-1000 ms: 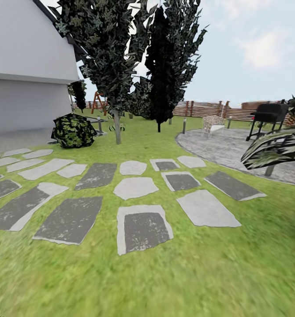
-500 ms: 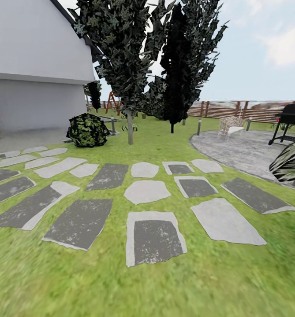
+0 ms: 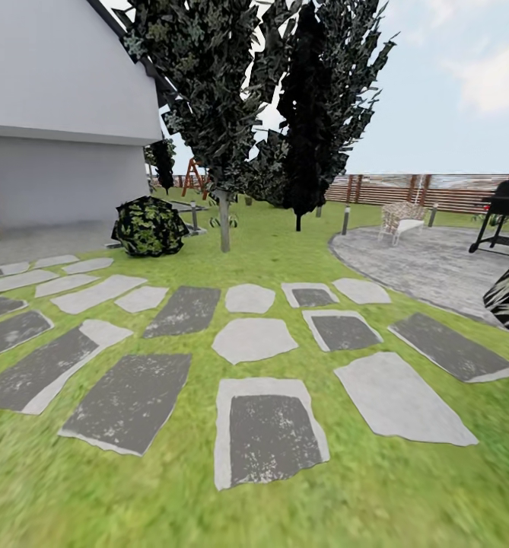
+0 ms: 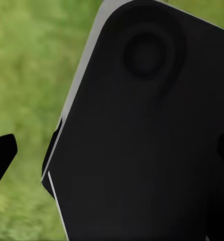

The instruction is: Take the three Easter eggs out of the wicker basket on the lawn in the garden, then place them on the lawn next to a single tree (choose any tree) so that all three eggs are next to the same tree and none are left in the basket.

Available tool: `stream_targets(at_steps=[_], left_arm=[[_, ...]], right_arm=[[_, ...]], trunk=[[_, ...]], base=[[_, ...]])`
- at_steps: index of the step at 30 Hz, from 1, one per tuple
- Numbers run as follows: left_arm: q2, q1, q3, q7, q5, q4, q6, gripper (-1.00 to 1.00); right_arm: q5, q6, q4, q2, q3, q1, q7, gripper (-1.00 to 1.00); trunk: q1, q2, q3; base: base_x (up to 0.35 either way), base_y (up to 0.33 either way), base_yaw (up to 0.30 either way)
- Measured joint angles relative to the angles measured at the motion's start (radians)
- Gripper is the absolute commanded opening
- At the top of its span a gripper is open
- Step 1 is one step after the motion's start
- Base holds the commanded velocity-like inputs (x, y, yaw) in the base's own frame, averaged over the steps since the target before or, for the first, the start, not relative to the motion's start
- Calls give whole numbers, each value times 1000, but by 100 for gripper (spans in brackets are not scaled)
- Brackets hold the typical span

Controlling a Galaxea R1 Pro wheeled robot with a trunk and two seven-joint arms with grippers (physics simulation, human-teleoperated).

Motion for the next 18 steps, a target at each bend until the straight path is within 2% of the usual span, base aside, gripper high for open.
stream_targets(at_steps=[18], left_arm=[[0, 0, 0, 0, 0, 0, 0, 100]], right_arm=[[0, 0, 0, 0, 0, 0, 0, 100]], trunk=[[0, 0, 0]], base=[[333, 0, 0]])
